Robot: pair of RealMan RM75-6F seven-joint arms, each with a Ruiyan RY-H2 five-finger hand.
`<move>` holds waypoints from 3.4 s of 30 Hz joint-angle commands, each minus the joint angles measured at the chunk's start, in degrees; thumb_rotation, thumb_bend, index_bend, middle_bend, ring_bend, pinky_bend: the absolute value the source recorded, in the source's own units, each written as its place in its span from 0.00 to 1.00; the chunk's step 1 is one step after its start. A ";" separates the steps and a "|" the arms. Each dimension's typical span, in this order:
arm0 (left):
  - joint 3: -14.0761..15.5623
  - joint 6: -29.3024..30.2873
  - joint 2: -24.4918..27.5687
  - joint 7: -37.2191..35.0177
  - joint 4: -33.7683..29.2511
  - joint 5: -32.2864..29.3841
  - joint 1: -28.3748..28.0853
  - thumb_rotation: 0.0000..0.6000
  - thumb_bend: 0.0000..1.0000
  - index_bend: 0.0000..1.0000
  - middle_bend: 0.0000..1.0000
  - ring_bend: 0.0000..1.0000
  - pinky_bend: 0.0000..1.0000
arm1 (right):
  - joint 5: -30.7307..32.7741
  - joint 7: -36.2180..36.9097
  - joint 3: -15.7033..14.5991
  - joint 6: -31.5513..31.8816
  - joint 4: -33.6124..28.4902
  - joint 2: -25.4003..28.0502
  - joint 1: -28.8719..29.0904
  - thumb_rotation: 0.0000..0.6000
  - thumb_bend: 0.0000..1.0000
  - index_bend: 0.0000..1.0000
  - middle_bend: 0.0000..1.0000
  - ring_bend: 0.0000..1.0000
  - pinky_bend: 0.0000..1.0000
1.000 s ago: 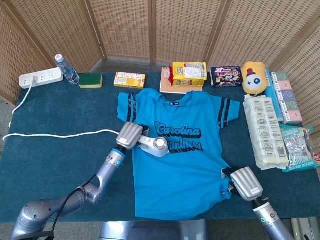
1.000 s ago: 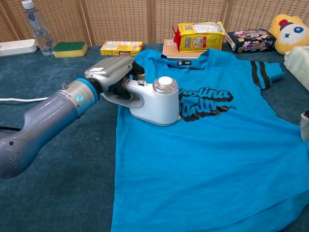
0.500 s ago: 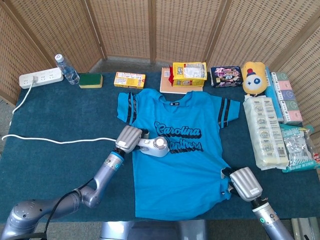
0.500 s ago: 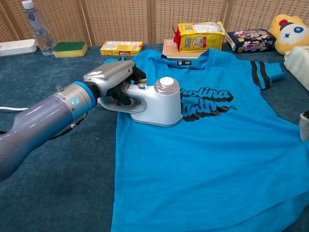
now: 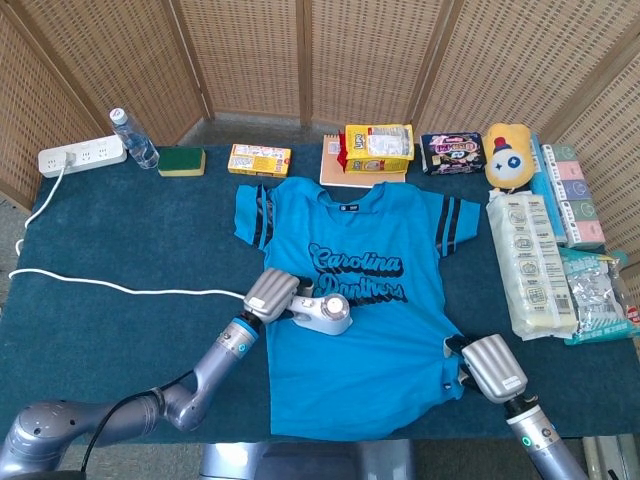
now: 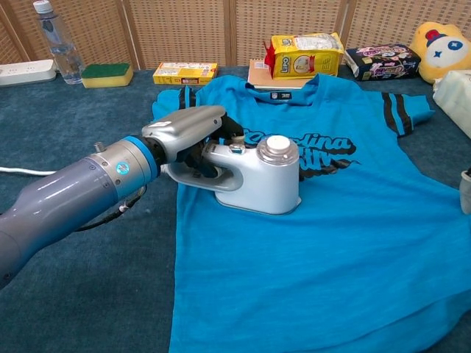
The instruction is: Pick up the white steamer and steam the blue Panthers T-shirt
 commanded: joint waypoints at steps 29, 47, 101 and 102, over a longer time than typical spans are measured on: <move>-1.60 1.43 -1.72 -1.93 9.72 -0.05 -0.20 1.00 0.48 0.56 0.73 0.66 0.76 | 0.07 -0.05 0.07 -0.58 0.12 -0.34 0.31 1.00 0.57 0.64 0.59 0.65 0.80; -0.90 1.00 -4.77 -0.79 6.59 1.54 -1.81 1.00 0.48 0.56 0.73 0.66 0.76 | 0.28 0.41 0.02 0.27 0.27 0.25 -0.34 1.00 0.57 0.64 0.59 0.65 0.80; 8.50 4.59 0.69 -1.14 -3.19 12.15 3.36 1.00 0.48 0.56 0.73 0.66 0.76 | 0.20 -0.09 -0.07 -0.41 -0.10 0.27 -0.21 1.00 0.57 0.64 0.59 0.65 0.80; 8.47 4.62 0.76 -1.22 -2.90 12.18 3.39 1.00 0.48 0.56 0.73 0.66 0.76 | 0.21 -0.09 -0.06 -0.49 -0.08 0.23 -0.18 1.00 0.57 0.64 0.59 0.65 0.80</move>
